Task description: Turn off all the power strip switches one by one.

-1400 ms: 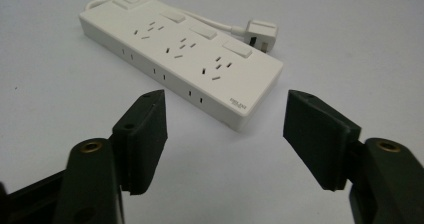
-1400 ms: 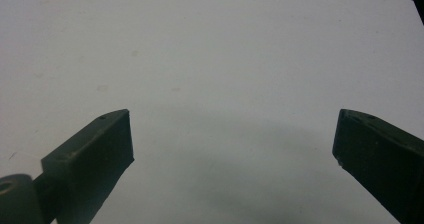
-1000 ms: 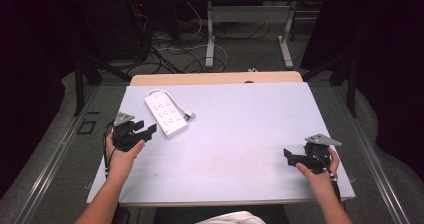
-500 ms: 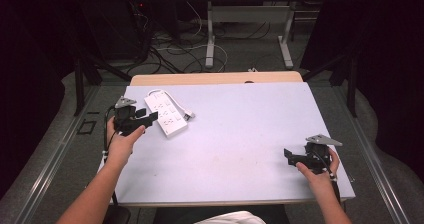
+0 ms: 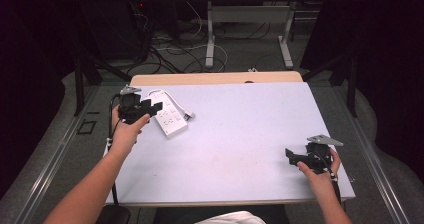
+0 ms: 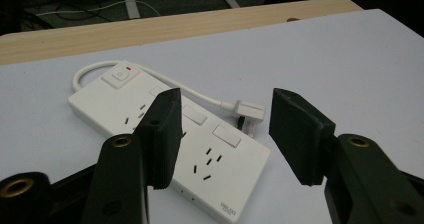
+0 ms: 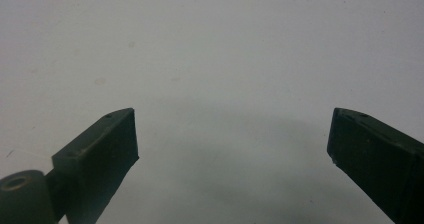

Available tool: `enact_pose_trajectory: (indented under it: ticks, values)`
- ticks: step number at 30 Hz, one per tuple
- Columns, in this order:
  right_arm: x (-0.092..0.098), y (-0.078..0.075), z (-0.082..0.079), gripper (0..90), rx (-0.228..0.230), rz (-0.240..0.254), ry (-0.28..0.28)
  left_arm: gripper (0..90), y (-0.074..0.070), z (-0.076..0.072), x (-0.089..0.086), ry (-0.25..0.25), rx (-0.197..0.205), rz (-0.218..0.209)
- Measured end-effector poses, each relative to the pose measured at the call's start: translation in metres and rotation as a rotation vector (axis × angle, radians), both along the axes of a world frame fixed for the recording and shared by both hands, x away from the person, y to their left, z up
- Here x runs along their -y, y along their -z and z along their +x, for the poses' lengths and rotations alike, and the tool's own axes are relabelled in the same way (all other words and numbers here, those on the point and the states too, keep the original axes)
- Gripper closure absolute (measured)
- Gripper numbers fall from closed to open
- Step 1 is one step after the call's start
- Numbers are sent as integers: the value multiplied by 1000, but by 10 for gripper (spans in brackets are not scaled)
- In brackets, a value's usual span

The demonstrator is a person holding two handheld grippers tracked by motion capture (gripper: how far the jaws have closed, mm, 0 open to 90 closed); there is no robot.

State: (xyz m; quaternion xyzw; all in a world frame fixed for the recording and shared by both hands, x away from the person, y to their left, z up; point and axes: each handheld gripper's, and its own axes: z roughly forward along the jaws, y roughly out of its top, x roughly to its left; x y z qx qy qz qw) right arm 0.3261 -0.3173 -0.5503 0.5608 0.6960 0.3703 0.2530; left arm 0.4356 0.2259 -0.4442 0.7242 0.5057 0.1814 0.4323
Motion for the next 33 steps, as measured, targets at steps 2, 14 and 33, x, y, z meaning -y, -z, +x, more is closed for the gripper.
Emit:
enact_pose_trajectory:
  ticks: [2, 14, 33]
  values:
    - [0, 0, 0, 54, 0, 5, 6, 477, -3, 4, 2, 0, 0, -7]
    - [0, -1, 0, 54, 4, 1, 15, 518, -19, 30, 8, -18, -20, -5]
    - [-2, 1, 1, 54, 0, -19, 2, 626, -27, 71, 11, -61, -35, 22]
